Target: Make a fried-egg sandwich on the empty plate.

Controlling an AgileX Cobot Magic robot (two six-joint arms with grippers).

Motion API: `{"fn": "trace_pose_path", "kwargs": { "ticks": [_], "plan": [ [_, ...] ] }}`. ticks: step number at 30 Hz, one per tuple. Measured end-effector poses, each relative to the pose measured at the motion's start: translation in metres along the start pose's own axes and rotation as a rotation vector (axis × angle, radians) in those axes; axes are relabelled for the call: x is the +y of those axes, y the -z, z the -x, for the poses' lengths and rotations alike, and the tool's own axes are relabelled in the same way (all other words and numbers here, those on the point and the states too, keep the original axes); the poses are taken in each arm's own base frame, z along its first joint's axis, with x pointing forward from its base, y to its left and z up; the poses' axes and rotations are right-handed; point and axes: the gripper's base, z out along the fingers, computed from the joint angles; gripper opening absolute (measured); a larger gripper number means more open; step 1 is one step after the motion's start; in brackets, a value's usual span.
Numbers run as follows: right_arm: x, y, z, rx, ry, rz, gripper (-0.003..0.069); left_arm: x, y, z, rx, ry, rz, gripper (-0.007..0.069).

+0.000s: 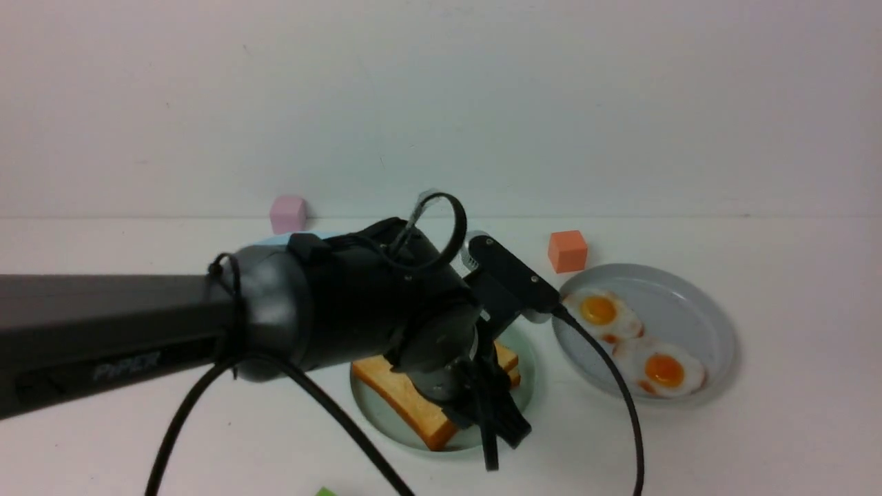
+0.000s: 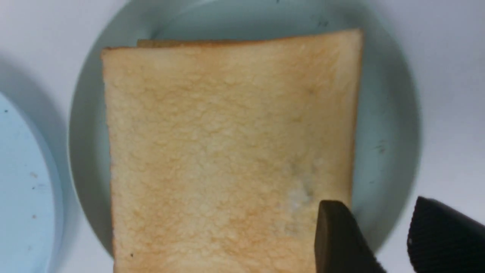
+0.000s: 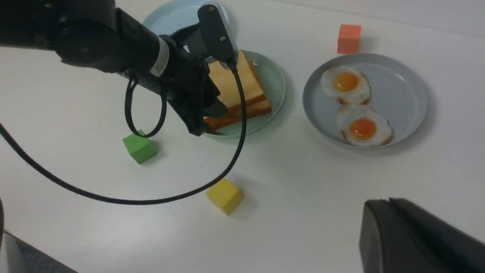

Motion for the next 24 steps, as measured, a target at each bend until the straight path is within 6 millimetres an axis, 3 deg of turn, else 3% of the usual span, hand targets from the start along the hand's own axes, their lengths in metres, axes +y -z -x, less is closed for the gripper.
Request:
{"fn": "trace_pose_path", "kwargs": {
  "ticks": [3,4,5,7,10,12,13,14,15,16,21,24],
  "plan": [
    [0.0,0.0,0.0,0.0,0.0,0.0,0.0035,0.001,0.042,0.009,-0.099,0.058,-0.033,0.0239],
    [0.0,0.0,0.0,0.0,0.0,0.0,0.0035,0.001,0.068,0.012,-0.154,0.074,-0.045,0.02],
    [0.0,0.0,0.0,0.0,0.0,0.0,0.0035,0.0,0.072,0.012,-0.167,0.075,-0.048,0.0193],
    [0.0,0.0,0.0,0.0,-0.001,0.002,0.0035,0.001,0.139,0.01,-0.33,0.092,-0.075,0.0092],
    [0.001,0.0,0.0,0.003,-0.004,0.011,0.0035,0.004,0.197,-0.01,-0.49,0.112,-0.106,-0.0013],
    [0.002,0.0,0.0,0.005,-0.006,0.019,0.0035,0.007,0.226,-0.032,-0.584,0.127,-0.118,-0.0013],
    [0.002,0.0,0.0,0.005,-0.006,0.02,0.0035,0.008,0.238,-0.054,-0.627,0.134,-0.126,-0.0013],
    [0.002,0.0,0.0,0.005,-0.006,0.02,0.0035,0.008,0.243,-0.071,-0.658,0.139,-0.131,-0.0013],
    [0.002,0.0,0.0,0.005,-0.006,0.02,0.0035,0.009,0.247,-0.072,-0.672,0.14,-0.131,-0.0013],
    [0.002,0.0,0.0,0.005,-0.006,0.02,0.0035,0.008,0.244,-0.098,-0.695,0.148,-0.142,-0.0013],
    [0.002,0.0,-0.001,0.006,-0.022,0.022,0.0038,0.002,0.226,-0.179,-0.894,0.187,-0.184,-0.0013],
    [0.003,0.0,-0.001,0.008,-0.03,0.028,0.0041,-0.001,0.21,-0.211,-0.978,0.192,-0.19,-0.0013]
  ]
}}
